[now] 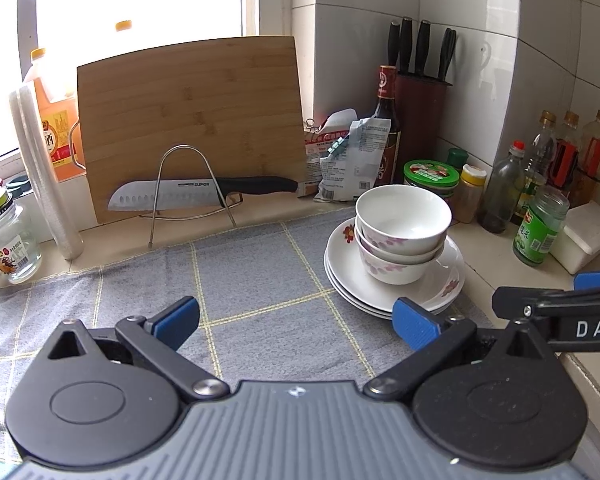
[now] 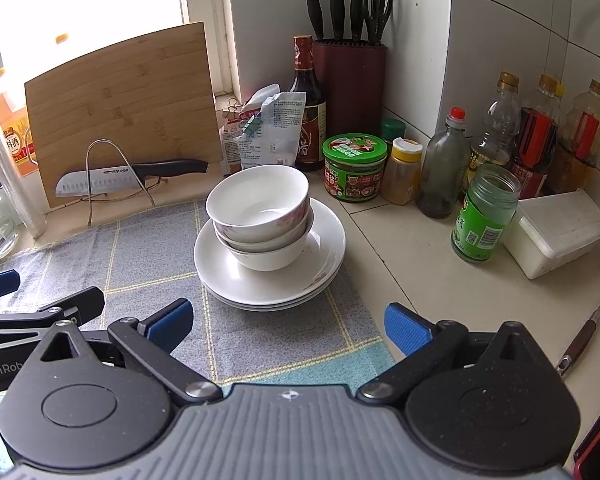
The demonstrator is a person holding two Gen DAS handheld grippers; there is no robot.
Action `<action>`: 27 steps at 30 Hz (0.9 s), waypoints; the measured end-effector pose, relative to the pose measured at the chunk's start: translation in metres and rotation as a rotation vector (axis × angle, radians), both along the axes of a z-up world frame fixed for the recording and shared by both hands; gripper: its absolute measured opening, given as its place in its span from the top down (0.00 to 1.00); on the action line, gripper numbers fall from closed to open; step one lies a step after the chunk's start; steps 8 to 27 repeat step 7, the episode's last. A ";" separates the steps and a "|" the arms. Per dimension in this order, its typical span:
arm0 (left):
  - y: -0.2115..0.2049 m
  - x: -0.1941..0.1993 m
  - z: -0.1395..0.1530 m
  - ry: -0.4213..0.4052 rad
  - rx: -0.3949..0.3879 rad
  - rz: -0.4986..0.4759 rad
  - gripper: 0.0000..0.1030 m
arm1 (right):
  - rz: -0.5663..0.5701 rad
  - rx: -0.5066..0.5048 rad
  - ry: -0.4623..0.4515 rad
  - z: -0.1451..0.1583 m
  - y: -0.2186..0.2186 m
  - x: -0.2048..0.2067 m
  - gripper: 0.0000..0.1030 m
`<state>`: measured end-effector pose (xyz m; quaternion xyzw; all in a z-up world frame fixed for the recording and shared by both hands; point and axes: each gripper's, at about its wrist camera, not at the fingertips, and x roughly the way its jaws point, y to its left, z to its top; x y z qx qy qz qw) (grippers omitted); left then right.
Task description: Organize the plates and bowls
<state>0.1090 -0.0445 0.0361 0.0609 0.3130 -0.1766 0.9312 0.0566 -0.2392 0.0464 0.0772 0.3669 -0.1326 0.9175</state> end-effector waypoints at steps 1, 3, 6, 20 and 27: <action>0.000 0.000 0.000 0.000 0.000 0.000 0.01 | 0.000 0.000 0.000 0.000 0.000 0.000 0.00; 0.001 0.000 0.000 0.000 0.000 0.000 0.01 | 0.002 -0.002 0.000 0.000 0.000 0.000 0.00; 0.002 0.001 0.000 0.000 0.000 0.000 0.01 | 0.002 -0.003 -0.001 0.000 0.001 0.000 0.00; 0.002 0.001 0.000 0.000 0.000 0.000 0.01 | 0.002 -0.003 -0.001 0.000 0.001 0.000 0.00; 0.002 0.001 0.000 0.000 0.000 0.000 0.01 | 0.002 -0.003 -0.001 0.000 0.001 0.000 0.00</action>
